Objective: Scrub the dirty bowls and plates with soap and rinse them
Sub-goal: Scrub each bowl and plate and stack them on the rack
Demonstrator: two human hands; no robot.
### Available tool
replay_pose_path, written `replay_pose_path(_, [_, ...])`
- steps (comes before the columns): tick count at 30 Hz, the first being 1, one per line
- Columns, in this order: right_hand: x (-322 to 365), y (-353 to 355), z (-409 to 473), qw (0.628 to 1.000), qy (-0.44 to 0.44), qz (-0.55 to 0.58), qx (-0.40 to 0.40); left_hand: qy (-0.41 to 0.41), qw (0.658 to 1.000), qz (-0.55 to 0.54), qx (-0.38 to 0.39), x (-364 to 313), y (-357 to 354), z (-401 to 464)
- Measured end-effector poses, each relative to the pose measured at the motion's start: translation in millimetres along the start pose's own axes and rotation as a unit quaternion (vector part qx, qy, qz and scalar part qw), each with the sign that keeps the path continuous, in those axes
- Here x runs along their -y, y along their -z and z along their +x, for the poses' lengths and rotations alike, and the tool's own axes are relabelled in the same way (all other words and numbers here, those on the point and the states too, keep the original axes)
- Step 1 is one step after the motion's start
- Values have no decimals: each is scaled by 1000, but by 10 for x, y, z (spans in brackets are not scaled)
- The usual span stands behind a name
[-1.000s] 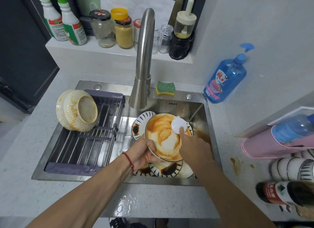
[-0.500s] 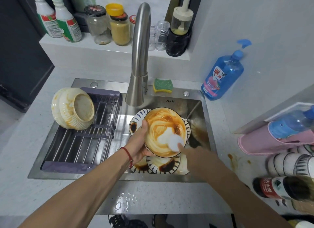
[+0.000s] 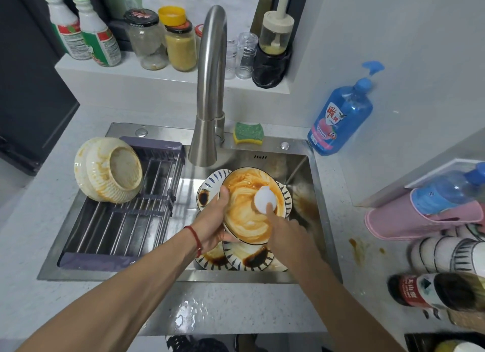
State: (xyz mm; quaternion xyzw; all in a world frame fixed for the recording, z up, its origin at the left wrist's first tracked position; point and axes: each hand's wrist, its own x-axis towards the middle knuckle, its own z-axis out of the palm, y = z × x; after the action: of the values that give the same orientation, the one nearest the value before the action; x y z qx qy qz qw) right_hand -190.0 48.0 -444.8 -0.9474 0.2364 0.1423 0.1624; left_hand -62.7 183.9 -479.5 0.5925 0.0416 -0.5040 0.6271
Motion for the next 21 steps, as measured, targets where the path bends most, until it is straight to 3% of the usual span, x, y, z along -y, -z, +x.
replay_pose_path(5, [128,-6,-111,997,71,8,24,-13,1000,13,4,-32,15,1])
replay_pose_path(9, [-34,36,-14,999,8,-39,11,-21,1000,-10,-2,-24,30,-13])
replay_pose_path(13, [229,-86,-398,992,54,-71,87,-52,997,7,-60,-77,42,3])
replay_pose_path(16, [49,-36,-250,989,40,-121,80,-60,995,31,-79,-83,45,-5])
replay_pose_path(21, [-111,126,39,978,3,-208,4,-43,997,14,-65,0,-53,-102])
